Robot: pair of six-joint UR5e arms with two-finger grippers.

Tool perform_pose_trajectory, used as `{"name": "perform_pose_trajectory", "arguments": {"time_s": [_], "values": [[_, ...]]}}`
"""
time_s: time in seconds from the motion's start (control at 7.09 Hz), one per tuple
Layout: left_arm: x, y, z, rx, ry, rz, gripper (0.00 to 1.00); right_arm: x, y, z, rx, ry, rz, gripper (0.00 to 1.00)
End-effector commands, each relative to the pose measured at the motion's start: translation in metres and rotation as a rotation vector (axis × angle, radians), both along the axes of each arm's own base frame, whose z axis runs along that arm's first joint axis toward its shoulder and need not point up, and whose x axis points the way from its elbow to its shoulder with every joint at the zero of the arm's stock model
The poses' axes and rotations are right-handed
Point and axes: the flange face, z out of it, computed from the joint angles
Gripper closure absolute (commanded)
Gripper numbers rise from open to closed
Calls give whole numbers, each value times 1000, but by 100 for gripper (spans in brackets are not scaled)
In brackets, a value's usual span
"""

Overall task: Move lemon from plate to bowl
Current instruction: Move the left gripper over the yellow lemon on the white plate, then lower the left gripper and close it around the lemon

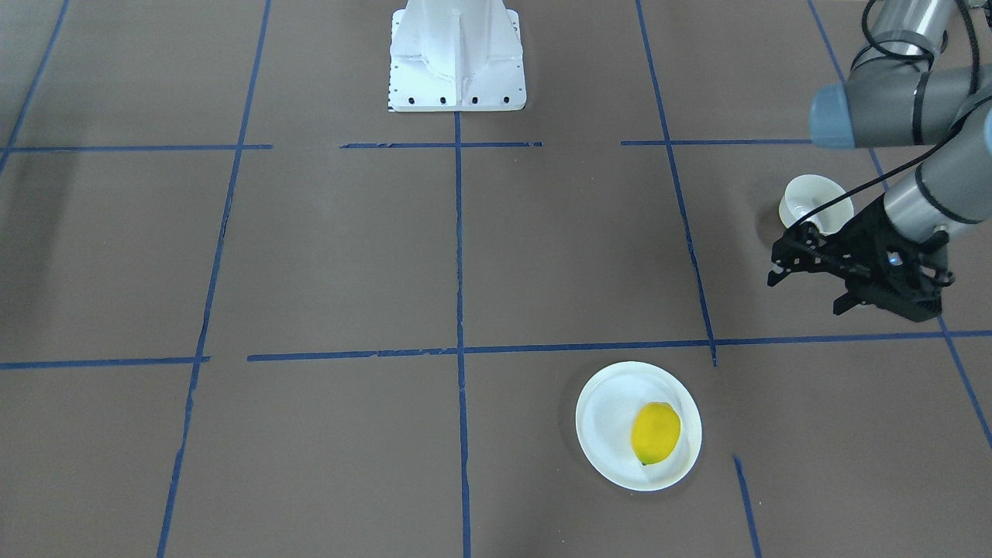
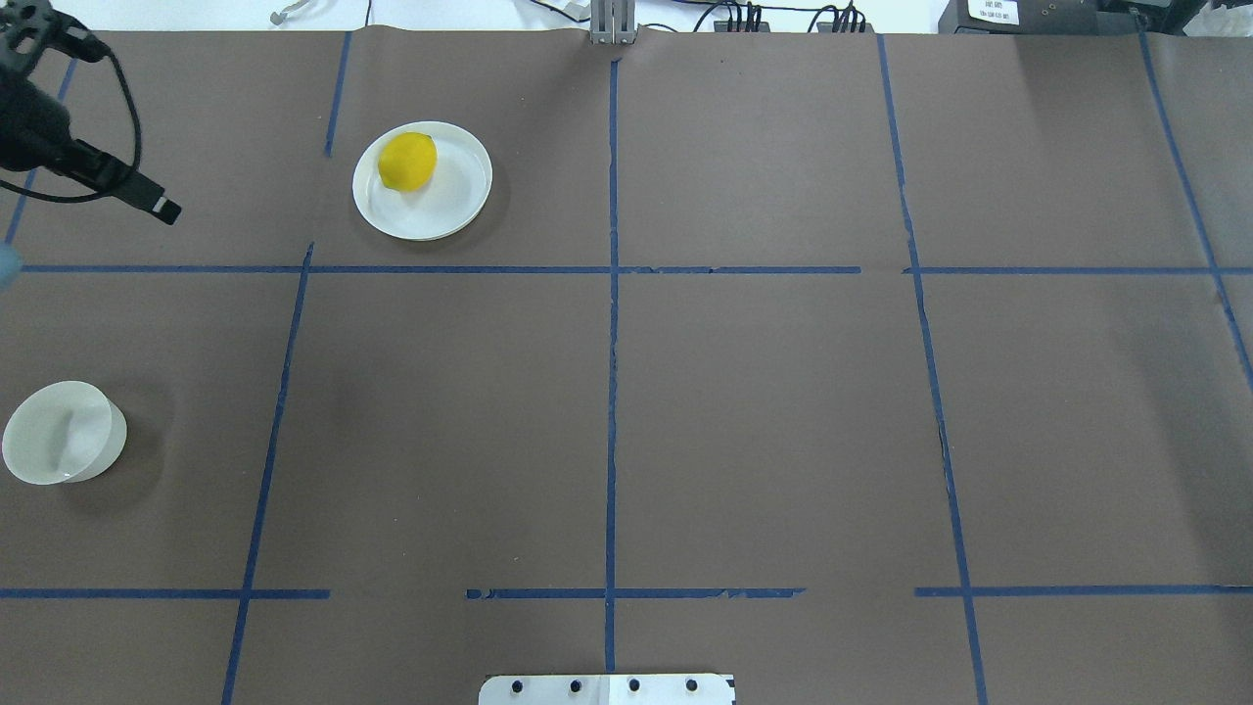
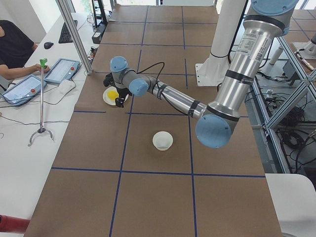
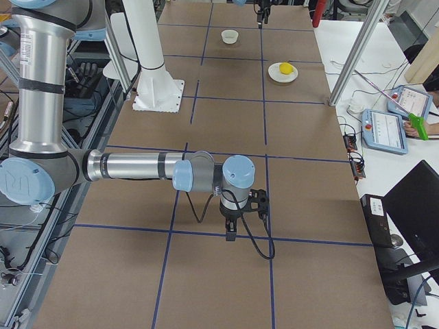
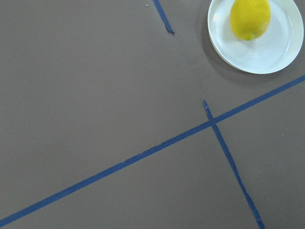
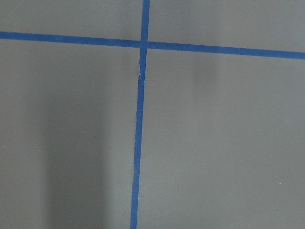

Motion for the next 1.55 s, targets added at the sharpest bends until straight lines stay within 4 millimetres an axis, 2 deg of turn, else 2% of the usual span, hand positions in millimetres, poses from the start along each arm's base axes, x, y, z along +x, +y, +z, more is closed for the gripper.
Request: {"name": "perform_pose_trajectory", "arguments": {"time_s": [0.0, 0.28, 0.42, 0.71, 0.85, 1.13, 1.41], "values": [[58, -69, -43, -95, -17, -63, 0, 0, 0, 0, 0, 0, 0, 0], [90, -114, -76, -160, -26, -91, 0, 0, -1, -1, 1, 0, 0, 0], [118, -115, -75, -181, -26, -82, 0, 0, -1, -1, 1, 0, 0, 0], [164, -126, -45, -186, 4, -129, 0, 0, 0, 0, 0, 0, 0, 0], [176, -125, -35, -175, -13, -136, 0, 0, 0, 0, 0, 0, 0, 0], [193, -118, -29, -169, -20, -134, 0, 0, 0, -1, 1, 0, 0, 0], [210, -114, -11, -168, -5, -147, 0, 0, 0, -1, 1, 0, 0, 0]]}}
